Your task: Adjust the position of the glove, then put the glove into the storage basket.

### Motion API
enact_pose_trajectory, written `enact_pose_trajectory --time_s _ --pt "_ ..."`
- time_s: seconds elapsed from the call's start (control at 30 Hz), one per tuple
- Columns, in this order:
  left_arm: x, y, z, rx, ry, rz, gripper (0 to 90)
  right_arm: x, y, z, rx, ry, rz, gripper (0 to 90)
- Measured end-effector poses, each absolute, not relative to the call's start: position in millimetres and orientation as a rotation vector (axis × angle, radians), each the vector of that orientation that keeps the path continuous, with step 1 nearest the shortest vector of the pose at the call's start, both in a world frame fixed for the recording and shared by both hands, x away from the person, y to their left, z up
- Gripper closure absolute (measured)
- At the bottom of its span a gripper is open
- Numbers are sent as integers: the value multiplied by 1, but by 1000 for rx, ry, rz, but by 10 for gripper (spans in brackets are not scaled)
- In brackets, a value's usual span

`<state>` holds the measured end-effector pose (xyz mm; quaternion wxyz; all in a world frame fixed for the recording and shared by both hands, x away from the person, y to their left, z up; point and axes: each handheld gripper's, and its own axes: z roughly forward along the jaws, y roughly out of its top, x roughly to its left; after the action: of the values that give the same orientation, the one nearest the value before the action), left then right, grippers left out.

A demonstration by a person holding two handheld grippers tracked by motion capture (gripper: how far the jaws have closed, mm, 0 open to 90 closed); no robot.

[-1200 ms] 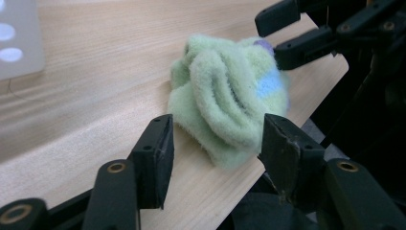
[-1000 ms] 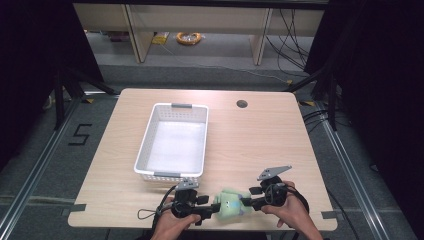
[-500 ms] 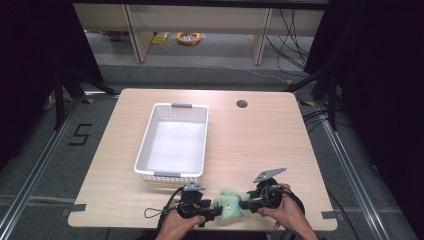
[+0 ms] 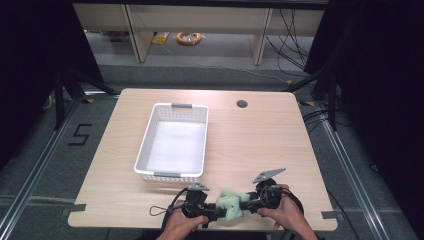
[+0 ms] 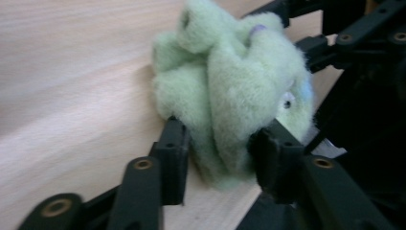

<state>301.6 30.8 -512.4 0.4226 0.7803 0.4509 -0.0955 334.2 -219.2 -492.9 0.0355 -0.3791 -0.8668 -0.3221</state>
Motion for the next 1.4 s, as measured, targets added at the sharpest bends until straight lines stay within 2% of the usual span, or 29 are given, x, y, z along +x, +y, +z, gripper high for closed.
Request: enact_pose_trajectory --time_s 0.23,0.37,0.43,0.6,1.0,1.23,1.4 --pt "303 34 -511 1949 1105 -258 715 335 -221 -495 -1165 -2638 -1012 489" --pt "307 36 -514 1925 1071 -301 734 334 -221 -496 -1191 -2590 -1009 507" --pt "308 38 -511 1957 1082 -273 743 337 -224 -498 -1165 -2580 -1023 521" --pt "311 38 -509 1980 1064 -260 745 337 -225 -500 -1167 -2568 -1044 549" --pt "314 39 -508 1988 1036 -242 752 333 -227 -501 -1131 -2558 -1121 688" --pt "313 40 -504 2015 1017 -229 763 331 -228 -497 -1132 -2565 -1142 707" --pt "315 43 -505 1968 1005 -271 767 327 -227 -490 -1140 -2542 -1162 720"
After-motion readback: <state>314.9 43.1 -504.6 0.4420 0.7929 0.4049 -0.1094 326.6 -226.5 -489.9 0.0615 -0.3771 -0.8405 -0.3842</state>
